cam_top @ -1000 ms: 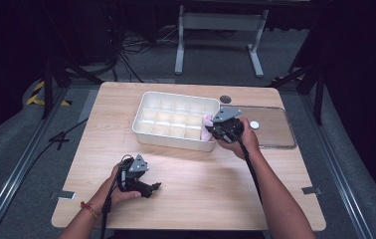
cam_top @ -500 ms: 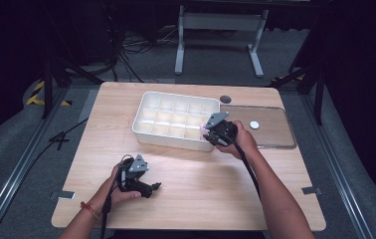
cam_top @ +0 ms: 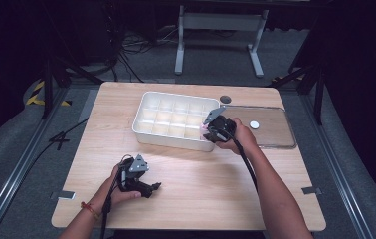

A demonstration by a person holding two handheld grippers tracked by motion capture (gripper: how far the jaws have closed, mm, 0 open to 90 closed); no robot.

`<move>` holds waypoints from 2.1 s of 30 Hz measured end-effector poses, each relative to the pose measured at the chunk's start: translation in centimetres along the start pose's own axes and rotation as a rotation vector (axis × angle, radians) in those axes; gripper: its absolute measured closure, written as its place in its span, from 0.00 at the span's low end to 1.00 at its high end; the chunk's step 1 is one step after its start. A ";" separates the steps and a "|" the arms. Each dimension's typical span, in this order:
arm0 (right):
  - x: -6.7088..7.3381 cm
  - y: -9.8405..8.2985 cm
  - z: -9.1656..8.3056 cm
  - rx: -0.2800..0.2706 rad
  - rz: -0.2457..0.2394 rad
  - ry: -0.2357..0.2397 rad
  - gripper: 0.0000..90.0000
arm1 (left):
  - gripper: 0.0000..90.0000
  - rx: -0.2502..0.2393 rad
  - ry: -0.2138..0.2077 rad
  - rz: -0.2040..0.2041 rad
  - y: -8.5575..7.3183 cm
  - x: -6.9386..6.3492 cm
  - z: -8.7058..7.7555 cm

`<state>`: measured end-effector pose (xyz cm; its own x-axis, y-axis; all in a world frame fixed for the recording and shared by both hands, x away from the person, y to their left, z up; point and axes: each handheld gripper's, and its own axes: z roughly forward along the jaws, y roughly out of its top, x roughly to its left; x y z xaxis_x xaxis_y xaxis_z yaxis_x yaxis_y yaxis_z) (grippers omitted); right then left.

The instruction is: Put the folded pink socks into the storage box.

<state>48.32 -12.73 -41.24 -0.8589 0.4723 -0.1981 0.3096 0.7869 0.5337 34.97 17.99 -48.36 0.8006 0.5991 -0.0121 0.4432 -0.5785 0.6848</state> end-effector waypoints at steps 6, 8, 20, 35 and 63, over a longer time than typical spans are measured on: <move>-0.2 0.4 0.3 0.041 -0.012 0.014 0.84 | 0.11 0.000 0.000 -0.001 0.0 0.0 0.0; -0.2 0.6 0.4 0.054 -0.017 0.019 0.84 | 0.11 0.001 0.001 -0.001 0.0 0.0 0.0; -0.8 0.8 1.4 0.132 -0.023 0.076 0.85 | 0.11 0.002 0.004 0.001 0.1 -0.2 0.0; -1.7 1.8 2.5 0.252 0.035 0.142 0.85 | 0.11 0.004 -0.002 0.006 0.1 -0.4 0.1; -1.8 1.8 2.8 0.271 0.097 0.151 0.84 | 0.11 0.004 -0.004 0.005 0.2 -0.4 0.1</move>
<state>51.62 -11.04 -42.23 -0.8648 0.5017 -0.0223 0.4725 0.8279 0.3022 34.74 17.58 -48.35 0.8044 0.5940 -0.0111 0.4407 -0.5840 0.6817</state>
